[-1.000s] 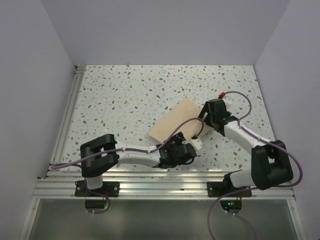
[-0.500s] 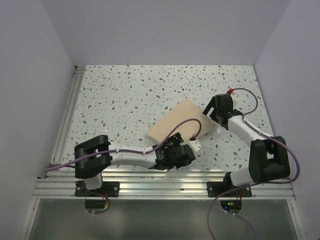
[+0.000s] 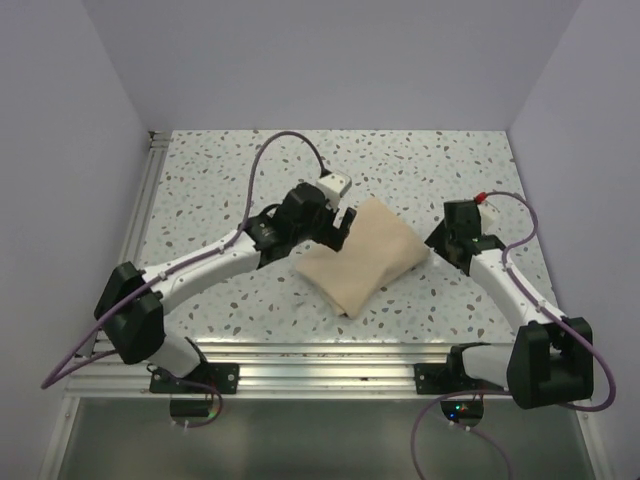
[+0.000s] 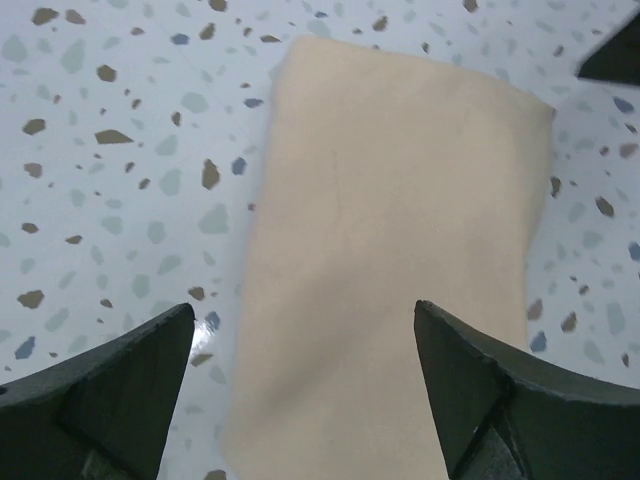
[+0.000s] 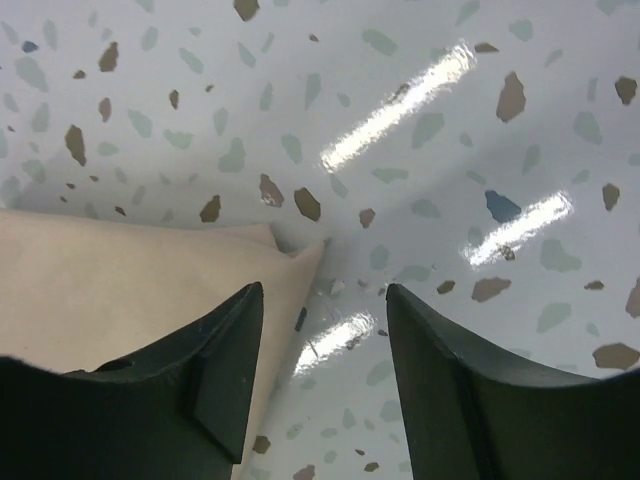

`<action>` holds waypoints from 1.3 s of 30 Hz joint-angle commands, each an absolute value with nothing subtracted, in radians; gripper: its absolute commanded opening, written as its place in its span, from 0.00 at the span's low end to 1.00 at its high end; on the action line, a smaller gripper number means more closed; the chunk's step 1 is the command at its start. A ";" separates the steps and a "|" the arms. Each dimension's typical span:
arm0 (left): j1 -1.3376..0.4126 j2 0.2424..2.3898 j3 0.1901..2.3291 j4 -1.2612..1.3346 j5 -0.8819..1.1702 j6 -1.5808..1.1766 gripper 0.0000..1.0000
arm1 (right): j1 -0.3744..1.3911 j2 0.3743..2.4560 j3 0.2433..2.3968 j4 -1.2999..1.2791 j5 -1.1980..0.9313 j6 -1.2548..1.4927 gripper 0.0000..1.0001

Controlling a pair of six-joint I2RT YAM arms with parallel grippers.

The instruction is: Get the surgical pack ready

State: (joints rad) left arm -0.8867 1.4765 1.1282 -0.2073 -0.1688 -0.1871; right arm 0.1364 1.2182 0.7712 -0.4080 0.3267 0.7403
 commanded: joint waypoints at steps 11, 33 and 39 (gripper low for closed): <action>-0.611 1.983 1.566 -0.284 0.098 -0.118 0.51 | 0.202 1.183 0.658 -0.520 0.304 0.900 0.29; -0.687 2.368 1.910 -0.318 0.314 -0.058 0.18 | 0.293 1.468 0.814 -0.307 0.344 1.034 0.00; -0.695 2.365 1.911 -0.291 0.330 -0.100 0.18 | 0.305 1.483 0.822 -0.305 0.360 1.063 0.00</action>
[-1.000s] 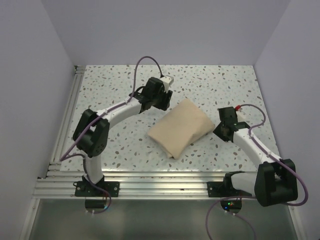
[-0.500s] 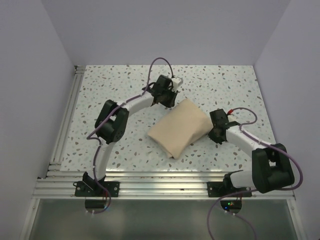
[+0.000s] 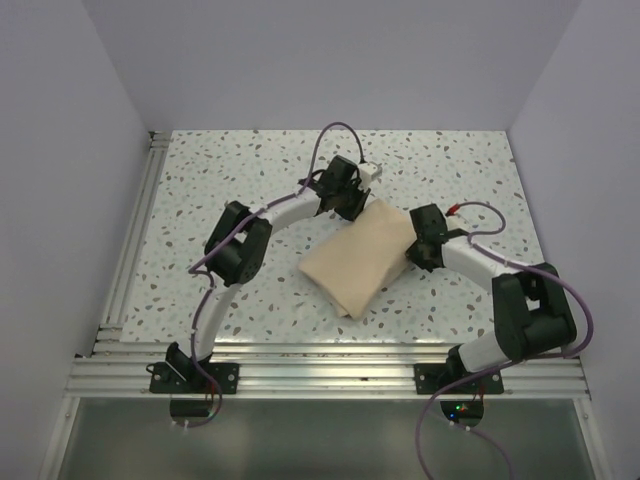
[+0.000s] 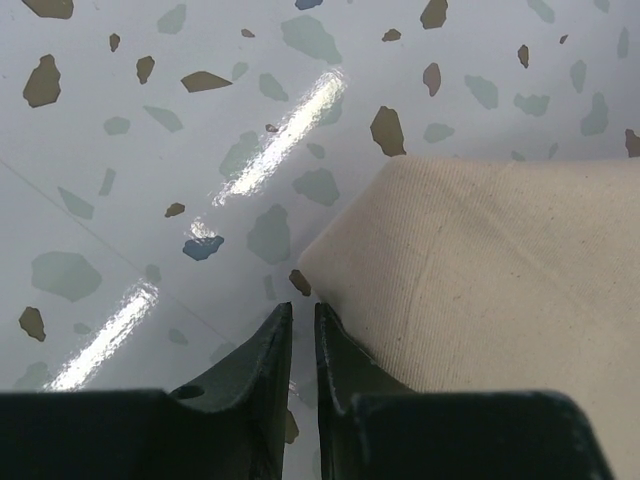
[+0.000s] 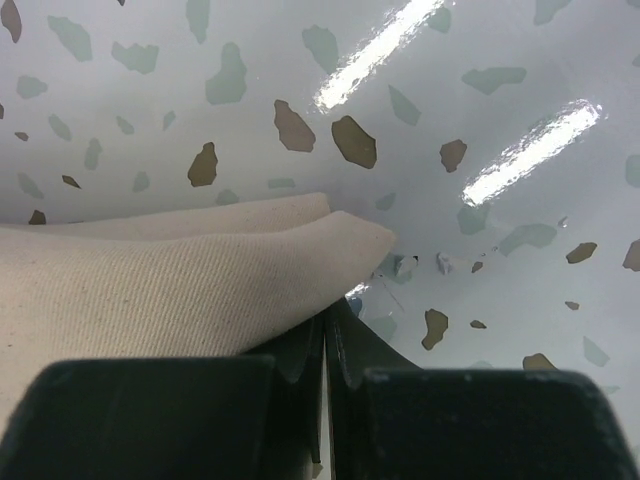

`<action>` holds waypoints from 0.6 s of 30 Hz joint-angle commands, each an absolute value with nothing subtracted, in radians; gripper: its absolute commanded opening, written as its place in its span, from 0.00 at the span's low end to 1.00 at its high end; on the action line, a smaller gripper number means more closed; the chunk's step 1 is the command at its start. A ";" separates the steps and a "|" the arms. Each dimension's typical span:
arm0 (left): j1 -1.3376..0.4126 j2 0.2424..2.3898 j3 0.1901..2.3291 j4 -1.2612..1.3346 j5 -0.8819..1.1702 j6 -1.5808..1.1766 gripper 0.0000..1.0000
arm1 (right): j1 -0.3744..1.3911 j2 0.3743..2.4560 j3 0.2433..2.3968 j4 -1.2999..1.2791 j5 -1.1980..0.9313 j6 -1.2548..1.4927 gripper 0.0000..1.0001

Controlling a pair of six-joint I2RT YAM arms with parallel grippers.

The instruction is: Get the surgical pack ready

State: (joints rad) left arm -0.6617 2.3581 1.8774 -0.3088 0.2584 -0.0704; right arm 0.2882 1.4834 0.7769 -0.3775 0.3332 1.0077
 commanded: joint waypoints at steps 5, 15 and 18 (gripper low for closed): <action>-0.637 2.304 1.844 -0.305 0.218 -0.132 0.20 | 0.307 1.405 0.796 -0.431 0.449 1.068 0.13; -0.577 2.021 1.570 -0.288 0.039 -0.115 0.27 | 0.475 1.178 0.650 -0.543 0.397 0.993 0.22; -0.575 1.910 1.439 -0.276 0.003 -0.155 0.28 | 0.610 1.177 0.652 -0.561 0.379 0.965 0.21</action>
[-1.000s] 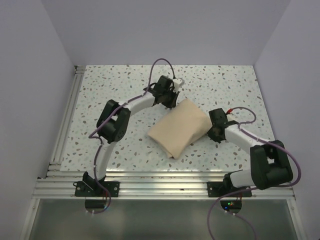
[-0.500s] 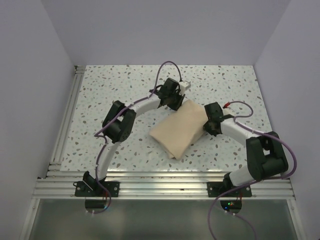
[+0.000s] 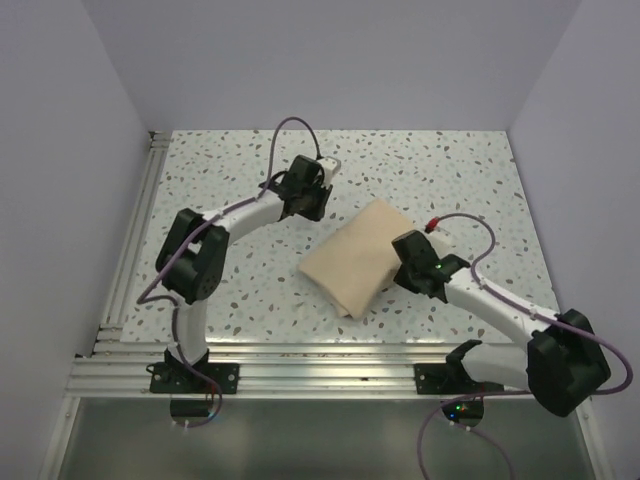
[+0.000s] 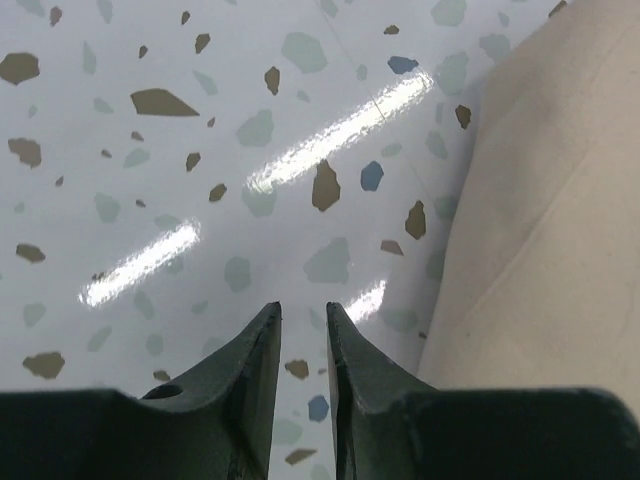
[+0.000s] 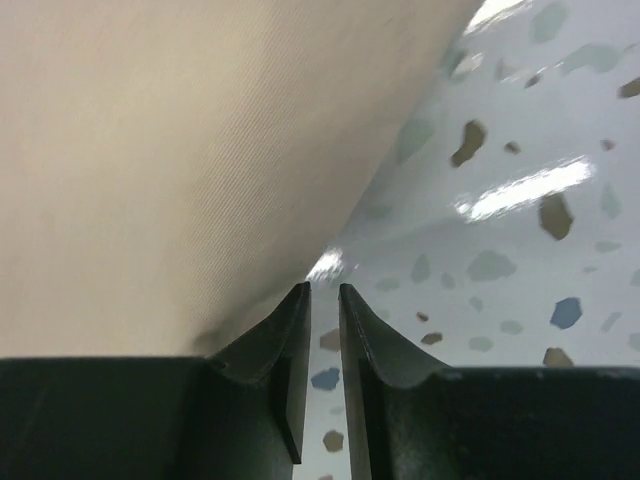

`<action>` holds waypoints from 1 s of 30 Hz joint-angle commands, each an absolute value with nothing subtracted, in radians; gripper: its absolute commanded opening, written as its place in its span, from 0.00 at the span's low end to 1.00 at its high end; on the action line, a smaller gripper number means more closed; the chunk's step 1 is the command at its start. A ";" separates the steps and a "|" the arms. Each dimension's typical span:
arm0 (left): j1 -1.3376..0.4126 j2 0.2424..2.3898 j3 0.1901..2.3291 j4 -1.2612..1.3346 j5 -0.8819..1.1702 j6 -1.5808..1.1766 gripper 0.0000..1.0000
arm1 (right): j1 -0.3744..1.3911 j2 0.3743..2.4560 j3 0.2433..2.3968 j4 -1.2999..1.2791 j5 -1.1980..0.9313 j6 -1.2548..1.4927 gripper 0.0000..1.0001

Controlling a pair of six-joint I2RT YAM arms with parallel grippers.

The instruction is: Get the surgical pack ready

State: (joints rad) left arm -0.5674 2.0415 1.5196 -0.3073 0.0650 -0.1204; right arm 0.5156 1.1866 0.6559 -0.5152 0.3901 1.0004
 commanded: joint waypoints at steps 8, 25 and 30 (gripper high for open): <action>-0.548 1.663 1.154 -0.253 -0.069 -0.244 0.33 | 0.811 0.941 0.454 -0.385 0.293 0.784 0.64; -0.538 1.644 1.009 -0.135 0.113 -0.321 0.33 | 1.046 0.905 0.440 -0.226 0.196 0.486 0.73; -0.537 1.628 0.976 -0.112 0.121 -0.350 0.33 | 1.143 0.965 0.448 -0.137 0.317 0.489 0.71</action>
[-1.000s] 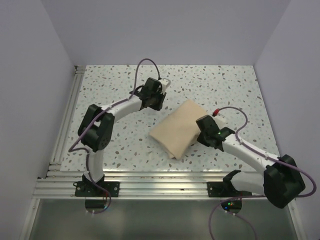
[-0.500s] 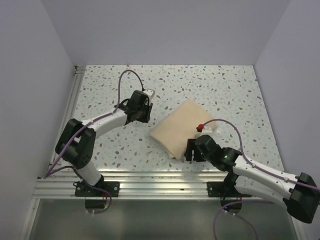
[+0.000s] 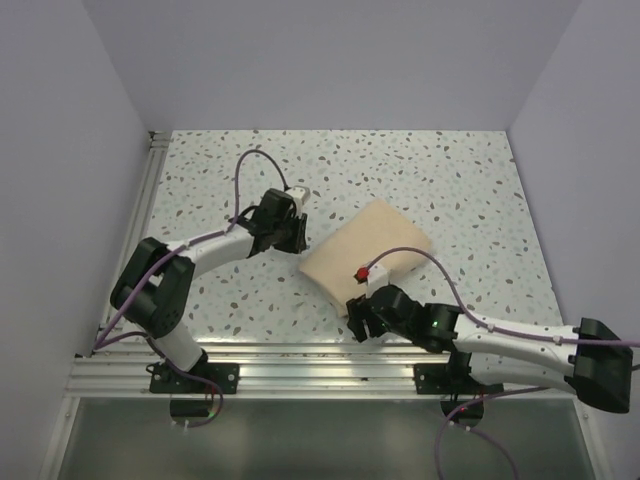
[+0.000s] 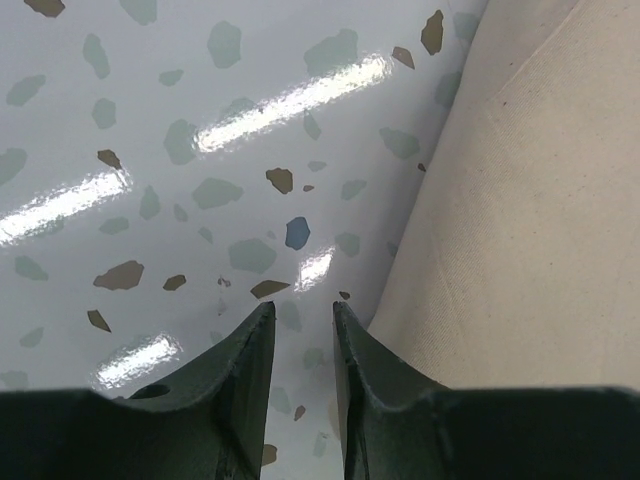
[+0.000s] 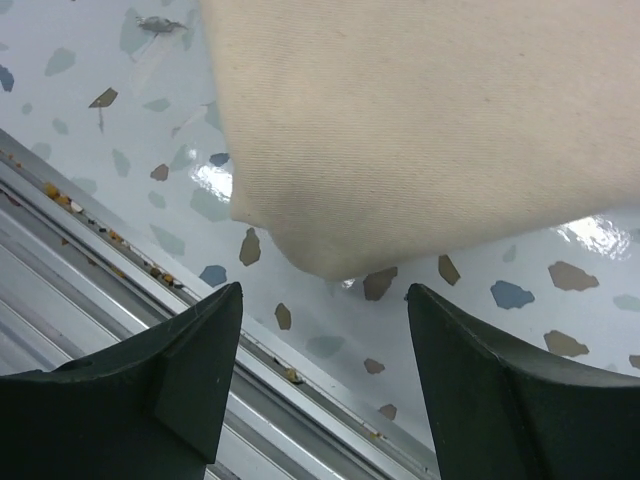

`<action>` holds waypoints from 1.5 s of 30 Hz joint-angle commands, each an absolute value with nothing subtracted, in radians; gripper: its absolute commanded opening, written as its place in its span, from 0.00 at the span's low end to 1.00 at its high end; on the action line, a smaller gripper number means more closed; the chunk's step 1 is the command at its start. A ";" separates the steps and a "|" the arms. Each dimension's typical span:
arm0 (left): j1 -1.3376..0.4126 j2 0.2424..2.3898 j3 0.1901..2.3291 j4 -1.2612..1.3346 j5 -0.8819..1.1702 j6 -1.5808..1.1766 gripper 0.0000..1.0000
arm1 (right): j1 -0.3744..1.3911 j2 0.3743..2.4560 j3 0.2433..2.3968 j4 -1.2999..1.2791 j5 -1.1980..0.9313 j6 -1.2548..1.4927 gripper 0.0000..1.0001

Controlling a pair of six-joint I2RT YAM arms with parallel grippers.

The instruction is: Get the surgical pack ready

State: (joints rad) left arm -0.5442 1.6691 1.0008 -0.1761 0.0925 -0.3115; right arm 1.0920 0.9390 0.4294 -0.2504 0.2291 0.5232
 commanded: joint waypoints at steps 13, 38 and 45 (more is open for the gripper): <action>-0.538 1.601 0.894 -0.035 0.167 -0.414 0.33 | 1.419 1.334 0.601 -0.238 0.863 0.728 0.56; -0.692 1.510 0.706 0.189 0.083 -0.617 0.28 | 1.424 1.373 0.666 -0.324 0.789 1.160 0.30; -0.709 1.456 0.652 0.221 0.025 -0.653 0.28 | 1.390 1.287 0.577 -0.221 0.744 1.186 0.63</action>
